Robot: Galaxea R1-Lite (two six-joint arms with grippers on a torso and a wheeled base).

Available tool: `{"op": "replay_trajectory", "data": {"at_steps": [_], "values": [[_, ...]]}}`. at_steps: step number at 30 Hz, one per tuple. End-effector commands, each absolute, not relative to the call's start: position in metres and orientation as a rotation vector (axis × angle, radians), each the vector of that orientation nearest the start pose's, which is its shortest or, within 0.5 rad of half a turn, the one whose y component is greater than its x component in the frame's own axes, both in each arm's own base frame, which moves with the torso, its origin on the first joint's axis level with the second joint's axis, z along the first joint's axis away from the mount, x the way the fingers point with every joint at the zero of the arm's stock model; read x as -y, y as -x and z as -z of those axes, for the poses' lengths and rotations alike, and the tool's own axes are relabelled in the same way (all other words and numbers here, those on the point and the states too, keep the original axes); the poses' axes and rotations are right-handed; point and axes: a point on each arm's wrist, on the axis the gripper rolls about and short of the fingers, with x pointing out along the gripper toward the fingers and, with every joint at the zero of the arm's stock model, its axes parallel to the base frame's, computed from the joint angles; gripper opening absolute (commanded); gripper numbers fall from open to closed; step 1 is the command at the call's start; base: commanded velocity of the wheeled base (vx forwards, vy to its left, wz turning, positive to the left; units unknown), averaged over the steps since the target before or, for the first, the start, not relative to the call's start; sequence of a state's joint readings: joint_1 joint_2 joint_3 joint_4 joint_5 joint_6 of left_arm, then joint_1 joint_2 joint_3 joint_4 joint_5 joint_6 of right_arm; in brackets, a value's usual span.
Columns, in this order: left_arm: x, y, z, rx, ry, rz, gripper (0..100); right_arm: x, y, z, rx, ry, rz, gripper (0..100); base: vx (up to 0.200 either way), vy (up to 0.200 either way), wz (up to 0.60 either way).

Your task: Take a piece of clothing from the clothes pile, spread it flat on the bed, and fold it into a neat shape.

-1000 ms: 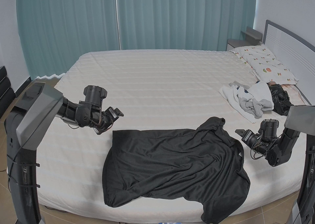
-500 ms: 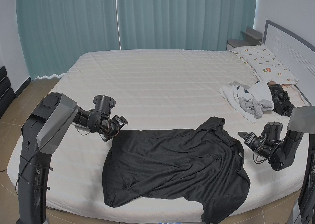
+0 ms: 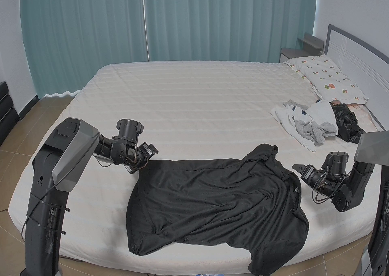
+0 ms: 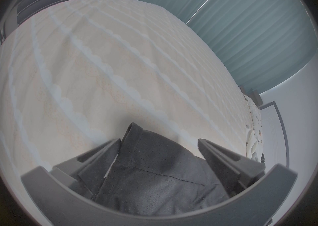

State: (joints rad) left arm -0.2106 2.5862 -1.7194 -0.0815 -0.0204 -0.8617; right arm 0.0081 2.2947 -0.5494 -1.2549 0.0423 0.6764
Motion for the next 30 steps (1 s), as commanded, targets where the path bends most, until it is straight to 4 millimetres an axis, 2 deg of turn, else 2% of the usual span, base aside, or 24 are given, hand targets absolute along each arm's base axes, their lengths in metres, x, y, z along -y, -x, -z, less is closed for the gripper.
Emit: {"op": "replay_trajectory", "data": {"at_steps": [1, 6, 9, 16, 20, 27, 30], "values": [[0.105, -0.488, 0.009, -0.838, 0.734, -0.136, 0, -0.005, -0.333, 0.011, -0.499, -0.67, 0.117, 100, 0.0, 0.0, 0.0], [0.105, -0.492, 0.009, -0.83, 0.737, -0.136, 0, -0.006, -0.334, 0.016, -0.512, -0.667, 0.12, 100, 0.0, 0.0, 0.0], [0.098, -0.496, 0.008, -0.797, 0.735, -0.17, 0, -0.006, -0.334, 0.019, -0.523, -0.667, 0.124, 100, 0.0, 0.0, 0.0], [0.07, -0.517, -0.019, -0.633, 0.824, -0.261, 0, -0.005, -0.34, 0.028, -0.537, -0.664, 0.128, 100, 0.0, 0.0, 0.0], [0.056, -0.524, -0.027, -0.586, 0.88, -0.293, 0, -0.009, -0.345, 0.031, -0.552, -0.66, 0.122, 100, 0.0, 0.0, 0.0], [0.042, -0.531, -0.022, -0.552, 0.888, -0.324, 0, -0.024, -0.361, 0.036, -0.597, -0.638, 0.109, 100, 0.0, 0.0, 0.0], [0.038, -0.533, -0.017, -0.55, 0.887, -0.343, 0, -0.033, -0.365, 0.032, -0.585, -0.611, 0.075, 100, 0.0, 0.0, 0.0]]}}
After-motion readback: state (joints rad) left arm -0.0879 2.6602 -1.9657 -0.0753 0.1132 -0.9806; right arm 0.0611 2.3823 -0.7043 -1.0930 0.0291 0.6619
